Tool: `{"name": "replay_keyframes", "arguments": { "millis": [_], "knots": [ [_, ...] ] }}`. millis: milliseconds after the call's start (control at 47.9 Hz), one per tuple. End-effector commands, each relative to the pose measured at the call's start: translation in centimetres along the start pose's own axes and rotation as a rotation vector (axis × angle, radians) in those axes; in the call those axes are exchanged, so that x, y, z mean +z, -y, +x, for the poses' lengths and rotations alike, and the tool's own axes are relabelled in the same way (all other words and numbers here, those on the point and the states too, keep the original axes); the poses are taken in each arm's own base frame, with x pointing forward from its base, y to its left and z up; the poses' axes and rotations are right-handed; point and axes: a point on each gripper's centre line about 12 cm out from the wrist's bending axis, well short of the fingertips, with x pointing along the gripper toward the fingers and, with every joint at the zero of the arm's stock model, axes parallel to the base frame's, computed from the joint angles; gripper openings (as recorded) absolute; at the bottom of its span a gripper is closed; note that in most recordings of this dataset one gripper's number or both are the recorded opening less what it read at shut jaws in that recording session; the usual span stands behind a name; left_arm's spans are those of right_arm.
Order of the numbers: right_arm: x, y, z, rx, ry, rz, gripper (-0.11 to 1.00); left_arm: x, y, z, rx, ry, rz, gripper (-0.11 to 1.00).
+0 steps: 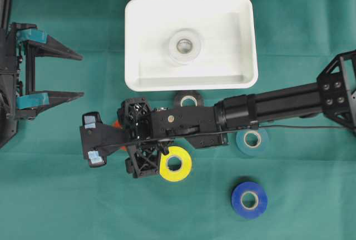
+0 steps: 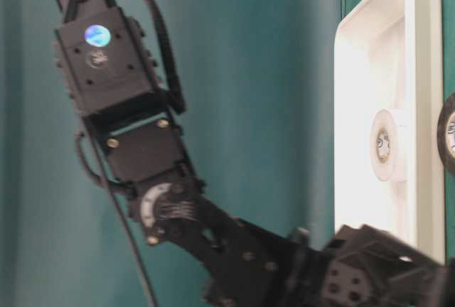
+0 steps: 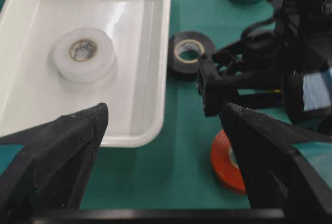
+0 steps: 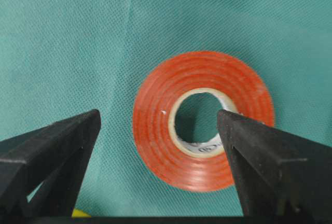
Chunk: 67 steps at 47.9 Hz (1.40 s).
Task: Pick up the tape from a random location and place it into the white case.
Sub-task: 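Lower the right gripper into the red roll's hole and close it, then lift the red tape roll with the right gripper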
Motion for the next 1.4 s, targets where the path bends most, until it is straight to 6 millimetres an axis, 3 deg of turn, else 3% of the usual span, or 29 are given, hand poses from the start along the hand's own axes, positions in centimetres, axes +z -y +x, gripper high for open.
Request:
{"name": "replay_keyframes", "arguments": {
  "millis": [0,438,480,647,689,1043,1377],
  "knots": [
    [0.9,-0.4,-0.9,0.008,0.038,-0.001,0.91,0.5,0.0,0.0,-0.001,0.011,-0.002,0.97],
    [0.9,-0.4,0.0,0.010,0.053,0.000,0.88,0.4,0.0,0.1,-0.001,0.008,-0.001,0.97],
    [1.0,-0.5,0.0,0.011,0.065,0.002,0.83,0.4,0.0,0.1,-0.001,0.009,-0.002,0.97],
    [1.1,-0.5,-0.1,0.011,0.071,0.005,0.43,0.3,0.0,0.1,-0.001,0.006,-0.002,0.97],
    [1.0,-0.5,-0.1,0.011,0.070,0.005,0.37,0.3,0.0,0.1,-0.001,0.006,-0.002,0.97],
    [1.1,-0.6,-0.5,0.012,0.065,0.005,0.34,0.3,0.0,0.1,-0.001,0.006,-0.001,0.97],
    [2.7,-0.7,-6.0,0.015,0.090,0.002,0.31,0.3,0.0,0.1,-0.001,0.006,-0.002,0.97]
  ]
}}
